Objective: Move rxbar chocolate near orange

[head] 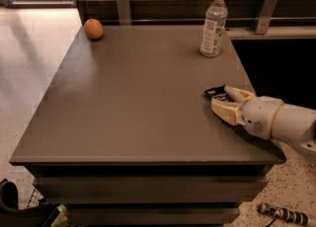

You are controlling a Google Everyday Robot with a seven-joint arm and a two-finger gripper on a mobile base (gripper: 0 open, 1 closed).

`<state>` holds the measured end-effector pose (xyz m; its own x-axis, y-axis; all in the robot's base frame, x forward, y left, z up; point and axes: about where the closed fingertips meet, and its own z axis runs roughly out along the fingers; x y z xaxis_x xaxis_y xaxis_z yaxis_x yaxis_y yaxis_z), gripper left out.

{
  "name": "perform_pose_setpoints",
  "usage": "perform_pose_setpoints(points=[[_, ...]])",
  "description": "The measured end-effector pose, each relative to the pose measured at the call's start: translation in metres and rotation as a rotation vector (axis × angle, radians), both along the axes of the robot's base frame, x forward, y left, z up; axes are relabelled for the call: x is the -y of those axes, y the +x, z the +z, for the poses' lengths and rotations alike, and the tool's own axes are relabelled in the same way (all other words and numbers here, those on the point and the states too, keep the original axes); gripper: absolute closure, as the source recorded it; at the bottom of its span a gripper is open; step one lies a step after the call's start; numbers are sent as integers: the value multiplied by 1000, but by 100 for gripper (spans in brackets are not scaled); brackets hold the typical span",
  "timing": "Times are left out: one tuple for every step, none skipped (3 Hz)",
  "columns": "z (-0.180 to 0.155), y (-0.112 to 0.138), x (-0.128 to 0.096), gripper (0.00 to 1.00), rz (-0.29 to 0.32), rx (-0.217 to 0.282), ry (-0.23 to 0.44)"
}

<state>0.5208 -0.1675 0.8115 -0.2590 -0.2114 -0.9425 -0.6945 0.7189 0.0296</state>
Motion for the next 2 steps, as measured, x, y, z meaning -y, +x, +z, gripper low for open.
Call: perform_pose_setpoints(points=[[0,0,0,100,0,0,0],[0,0,0,100,0,0,0]])
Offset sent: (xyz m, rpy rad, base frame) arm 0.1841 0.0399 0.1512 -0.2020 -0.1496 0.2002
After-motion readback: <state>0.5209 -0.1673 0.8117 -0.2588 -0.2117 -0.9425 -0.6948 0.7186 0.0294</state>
